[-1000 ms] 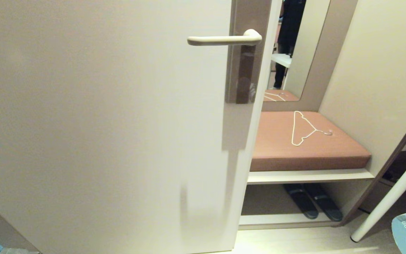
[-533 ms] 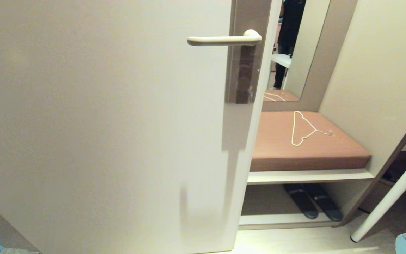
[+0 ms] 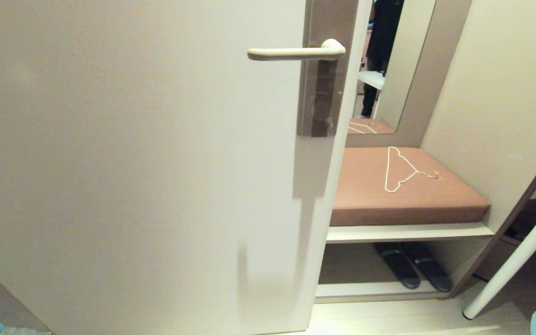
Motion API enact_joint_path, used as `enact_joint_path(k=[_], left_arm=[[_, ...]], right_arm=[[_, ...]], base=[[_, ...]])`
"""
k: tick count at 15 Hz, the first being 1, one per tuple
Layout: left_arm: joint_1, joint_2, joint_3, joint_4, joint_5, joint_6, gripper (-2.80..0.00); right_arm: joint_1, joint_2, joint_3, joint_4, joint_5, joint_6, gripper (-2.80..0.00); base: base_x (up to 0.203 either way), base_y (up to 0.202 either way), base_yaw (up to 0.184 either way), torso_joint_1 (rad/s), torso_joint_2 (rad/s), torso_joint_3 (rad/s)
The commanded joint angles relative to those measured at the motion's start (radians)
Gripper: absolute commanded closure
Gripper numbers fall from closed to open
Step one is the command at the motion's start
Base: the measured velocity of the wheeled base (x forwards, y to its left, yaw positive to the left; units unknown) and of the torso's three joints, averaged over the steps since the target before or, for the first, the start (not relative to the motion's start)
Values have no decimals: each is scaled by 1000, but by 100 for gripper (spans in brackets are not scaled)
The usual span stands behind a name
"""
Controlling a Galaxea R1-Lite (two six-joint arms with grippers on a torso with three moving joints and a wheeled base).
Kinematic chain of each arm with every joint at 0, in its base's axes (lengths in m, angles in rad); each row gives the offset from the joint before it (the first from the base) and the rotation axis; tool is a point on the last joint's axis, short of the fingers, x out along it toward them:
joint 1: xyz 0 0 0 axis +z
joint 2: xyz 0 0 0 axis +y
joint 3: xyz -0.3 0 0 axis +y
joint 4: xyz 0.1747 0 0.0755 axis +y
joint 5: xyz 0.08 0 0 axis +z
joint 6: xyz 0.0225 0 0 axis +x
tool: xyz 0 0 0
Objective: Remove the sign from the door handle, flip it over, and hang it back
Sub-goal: Hand it to the other hand
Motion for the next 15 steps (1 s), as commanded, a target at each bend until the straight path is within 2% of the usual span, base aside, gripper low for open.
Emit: enact_joint_path(k=[1,7,9,11,12,13,15], left_arm=[[0,1,0,0,1,0,0],[0,1,0,0,1,0,0],[0,1,0,0,1,0,0],[0,1,0,0,1,0,0],[0,1,0,0,1,0,0],[0,1,0,0,1,0,0],[0,1,0,0,1,3,0]], right_arm=[[0,0,-1,1,-1,14,0],[0,0,3,-1,-11,68,0],[0,0,3,-1,-13,155,0],[0,0,4,0,-18,352,0],[0,0,9,-1,-30,504,0],[0,0,16,-3,-46,690,0],[1,0,23,-9,-73,1155,0]], base=[[0,0,0,0,0,0],[0,0,0,0,0,0],[0,0,0,0,0,0],[0,0,0,0,0,0],[0,0,0,0,0,0],[0,0,0,0,0,0],[0,0,0,0,0,0]])
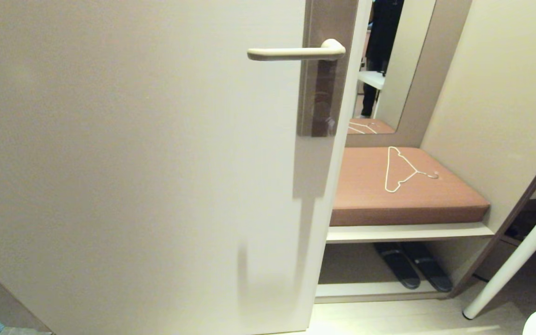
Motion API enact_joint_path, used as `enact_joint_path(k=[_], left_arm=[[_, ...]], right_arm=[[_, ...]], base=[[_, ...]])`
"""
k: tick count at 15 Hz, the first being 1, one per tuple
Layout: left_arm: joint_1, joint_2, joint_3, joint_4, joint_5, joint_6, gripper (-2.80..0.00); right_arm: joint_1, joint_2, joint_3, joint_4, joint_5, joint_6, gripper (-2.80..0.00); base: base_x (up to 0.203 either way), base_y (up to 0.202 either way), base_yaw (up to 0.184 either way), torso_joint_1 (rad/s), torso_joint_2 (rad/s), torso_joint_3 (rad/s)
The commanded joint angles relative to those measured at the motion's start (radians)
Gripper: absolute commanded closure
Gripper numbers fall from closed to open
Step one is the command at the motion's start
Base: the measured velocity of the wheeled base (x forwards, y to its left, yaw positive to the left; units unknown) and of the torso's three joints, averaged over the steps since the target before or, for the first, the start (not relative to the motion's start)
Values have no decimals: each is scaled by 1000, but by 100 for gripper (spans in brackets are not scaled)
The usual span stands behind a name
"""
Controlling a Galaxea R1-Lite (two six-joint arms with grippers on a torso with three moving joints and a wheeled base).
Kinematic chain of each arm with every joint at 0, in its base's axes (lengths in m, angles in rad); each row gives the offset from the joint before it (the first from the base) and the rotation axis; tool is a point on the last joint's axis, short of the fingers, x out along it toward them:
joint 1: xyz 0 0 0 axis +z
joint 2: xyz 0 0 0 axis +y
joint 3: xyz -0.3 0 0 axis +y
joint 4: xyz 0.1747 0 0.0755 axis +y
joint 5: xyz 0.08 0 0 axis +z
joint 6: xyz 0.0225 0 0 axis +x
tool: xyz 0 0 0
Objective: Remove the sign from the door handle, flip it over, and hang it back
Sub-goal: Hand it to the other hand
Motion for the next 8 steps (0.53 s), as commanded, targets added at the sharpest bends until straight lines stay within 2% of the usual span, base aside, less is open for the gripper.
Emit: enact_joint_path(k=[1,2,3,4,8], left_arm=[[0,1,0,-2,-1,1,0],[0,1,0,1,-1,-2,0],[0,1,0,1,0,-5,0],[0,1,0,1,0,-7,0],[0,1,0,1,0,-7,0]], right_arm=[[0,2,6,-13,-10,526,0],[0,2,16,-50,-19,684,0],[0,2,30,-98,-26,751,0],[0,2,44,-138,-34,749,0],[0,2,44,-139,-35,748,0]], base=[[0,0,0,0,0,0],[0,0,0,0,0,0],[0,0,0,0,0,0],[0,0,0,0,0,0],[0,0,0,0,0,0]])
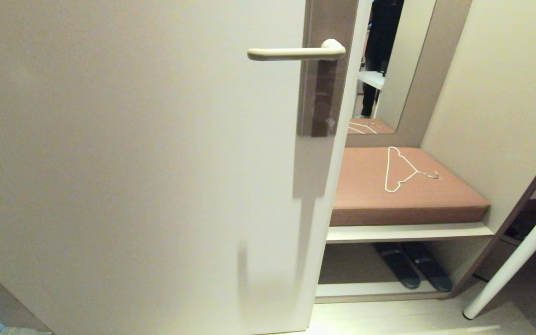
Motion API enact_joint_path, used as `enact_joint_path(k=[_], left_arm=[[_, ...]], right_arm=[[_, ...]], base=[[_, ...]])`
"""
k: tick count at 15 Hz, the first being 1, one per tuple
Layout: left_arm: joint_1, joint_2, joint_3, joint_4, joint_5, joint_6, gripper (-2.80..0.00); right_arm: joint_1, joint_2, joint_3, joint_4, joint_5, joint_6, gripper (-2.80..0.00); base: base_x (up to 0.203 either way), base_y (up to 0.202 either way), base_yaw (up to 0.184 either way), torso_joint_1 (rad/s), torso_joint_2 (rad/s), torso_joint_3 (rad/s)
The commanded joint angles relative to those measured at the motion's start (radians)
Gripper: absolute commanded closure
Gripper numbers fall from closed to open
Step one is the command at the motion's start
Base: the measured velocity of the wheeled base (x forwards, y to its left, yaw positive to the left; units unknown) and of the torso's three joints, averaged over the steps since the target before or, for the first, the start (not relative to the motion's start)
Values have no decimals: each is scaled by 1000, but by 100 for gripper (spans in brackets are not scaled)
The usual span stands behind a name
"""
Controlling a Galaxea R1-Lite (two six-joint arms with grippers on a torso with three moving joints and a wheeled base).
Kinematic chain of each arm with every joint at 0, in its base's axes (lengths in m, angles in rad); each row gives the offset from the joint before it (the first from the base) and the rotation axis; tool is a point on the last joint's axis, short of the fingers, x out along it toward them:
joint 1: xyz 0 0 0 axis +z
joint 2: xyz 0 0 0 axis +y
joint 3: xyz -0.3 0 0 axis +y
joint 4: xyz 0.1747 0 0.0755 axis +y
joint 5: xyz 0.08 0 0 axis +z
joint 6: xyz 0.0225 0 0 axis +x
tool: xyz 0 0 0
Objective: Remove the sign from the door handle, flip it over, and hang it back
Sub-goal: Hand it to the other hand
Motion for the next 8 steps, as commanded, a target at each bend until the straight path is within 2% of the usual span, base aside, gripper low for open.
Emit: enact_joint_path(k=[1,3,5,7,8], left_arm=[[0,1,0,0,0,0,0],[0,1,0,0,0,0,0],[0,1,0,0,0,0,0],[0,1,0,0,0,0,0],[0,1,0,0,0,0,0]], right_arm=[[0,2,0,0,0,10,0],[0,2,0,0,0,10,0],[0,2,0,1,42,-13,0],[0,2,0,2,50,-157,0],[0,2,0,7,50,-275,0]], base=[[0,0,0,0,0,0],[0,0,0,0,0,0],[0,0,0,0,0,0],[0,0,0,0,0,0],[0,0,0,0,0,0]])
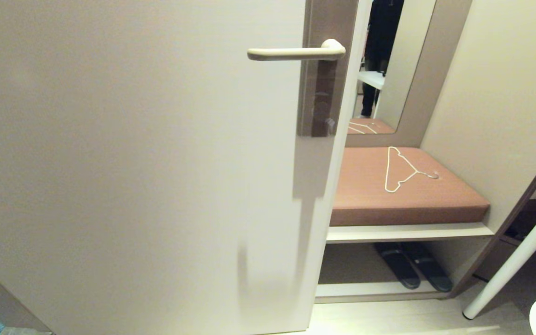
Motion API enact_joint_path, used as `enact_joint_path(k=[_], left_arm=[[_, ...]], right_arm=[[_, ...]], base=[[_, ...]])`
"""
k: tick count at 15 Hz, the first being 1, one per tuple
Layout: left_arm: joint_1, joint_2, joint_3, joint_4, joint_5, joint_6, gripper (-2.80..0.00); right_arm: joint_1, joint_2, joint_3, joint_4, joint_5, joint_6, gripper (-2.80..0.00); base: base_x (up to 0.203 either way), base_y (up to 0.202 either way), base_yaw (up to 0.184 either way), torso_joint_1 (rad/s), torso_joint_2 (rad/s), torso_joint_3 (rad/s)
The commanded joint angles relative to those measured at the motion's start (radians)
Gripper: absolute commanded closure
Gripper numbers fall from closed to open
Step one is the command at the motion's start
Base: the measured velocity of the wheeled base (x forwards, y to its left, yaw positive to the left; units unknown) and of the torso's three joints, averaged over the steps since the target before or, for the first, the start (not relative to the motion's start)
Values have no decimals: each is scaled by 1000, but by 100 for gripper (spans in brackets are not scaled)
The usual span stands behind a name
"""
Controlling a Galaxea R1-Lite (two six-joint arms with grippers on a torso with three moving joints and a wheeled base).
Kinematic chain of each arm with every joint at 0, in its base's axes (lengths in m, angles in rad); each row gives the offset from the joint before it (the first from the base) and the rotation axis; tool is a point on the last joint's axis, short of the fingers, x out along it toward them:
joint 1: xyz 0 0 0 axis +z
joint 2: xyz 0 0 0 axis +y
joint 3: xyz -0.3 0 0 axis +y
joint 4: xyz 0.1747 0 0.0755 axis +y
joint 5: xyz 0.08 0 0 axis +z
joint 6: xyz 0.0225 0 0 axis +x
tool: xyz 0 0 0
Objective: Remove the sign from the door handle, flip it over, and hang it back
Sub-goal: Hand it to the other hand
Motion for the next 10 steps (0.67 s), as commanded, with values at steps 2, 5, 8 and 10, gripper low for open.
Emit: enact_joint_path(k=[2,5,8,10], left_arm=[[0,1,0,0,1,0,0],[0,1,0,0,1,0,0],[0,1,0,0,1,0,0],[0,1,0,0,1,0,0]], right_arm=[[0,1,0,8,0,-325,0],[0,1,0,16,-36,-743,0],[0,1,0,17,-47,-1095,0],[0,1,0,17,-49,-1168,0]], base=[[0,0,0,0,0,0],[0,0,0,0,0,0],[0,0,0,0,0,0],[0,0,0,0,0,0]])
